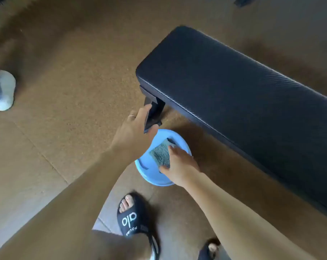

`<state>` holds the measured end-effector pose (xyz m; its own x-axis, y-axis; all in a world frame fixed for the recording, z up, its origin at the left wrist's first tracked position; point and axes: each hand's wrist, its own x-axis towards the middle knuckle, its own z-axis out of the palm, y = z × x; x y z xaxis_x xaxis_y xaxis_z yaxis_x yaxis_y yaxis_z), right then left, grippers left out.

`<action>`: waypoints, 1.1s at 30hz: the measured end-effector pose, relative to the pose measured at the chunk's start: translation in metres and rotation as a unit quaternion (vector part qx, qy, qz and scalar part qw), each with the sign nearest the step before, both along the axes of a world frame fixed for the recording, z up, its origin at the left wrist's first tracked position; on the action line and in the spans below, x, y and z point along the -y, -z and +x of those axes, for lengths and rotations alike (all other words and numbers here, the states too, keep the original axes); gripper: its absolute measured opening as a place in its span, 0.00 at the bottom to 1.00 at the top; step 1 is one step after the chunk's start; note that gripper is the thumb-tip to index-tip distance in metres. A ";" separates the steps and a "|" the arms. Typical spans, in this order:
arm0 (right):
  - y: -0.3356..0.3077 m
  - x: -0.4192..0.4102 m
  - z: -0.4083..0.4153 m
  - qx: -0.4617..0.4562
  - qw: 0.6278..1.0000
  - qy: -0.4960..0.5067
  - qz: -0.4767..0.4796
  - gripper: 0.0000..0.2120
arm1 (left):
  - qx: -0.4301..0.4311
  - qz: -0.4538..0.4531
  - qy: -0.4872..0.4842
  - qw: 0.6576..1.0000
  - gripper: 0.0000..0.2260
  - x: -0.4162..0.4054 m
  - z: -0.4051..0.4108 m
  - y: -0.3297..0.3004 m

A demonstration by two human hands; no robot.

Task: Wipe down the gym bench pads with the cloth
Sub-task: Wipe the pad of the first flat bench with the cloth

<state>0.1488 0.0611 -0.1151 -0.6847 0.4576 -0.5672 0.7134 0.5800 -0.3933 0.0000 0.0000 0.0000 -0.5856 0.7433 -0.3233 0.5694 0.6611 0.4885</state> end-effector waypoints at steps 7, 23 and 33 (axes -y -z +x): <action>0.103 0.022 -0.016 -0.046 0.957 -0.112 0.262 0.31 | -0.062 0.020 0.024 0.998 0.25 0.001 -0.024 0.102; -0.079 -0.040 -0.002 -0.410 0.540 0.531 -0.508 0.18 | 0.065 0.240 -0.183 0.951 0.26 -0.117 -0.069 0.032; -0.188 -0.160 -0.025 -0.480 0.834 0.260 0.083 0.14 | -0.074 0.237 -0.275 0.929 0.19 -0.173 -0.070 0.063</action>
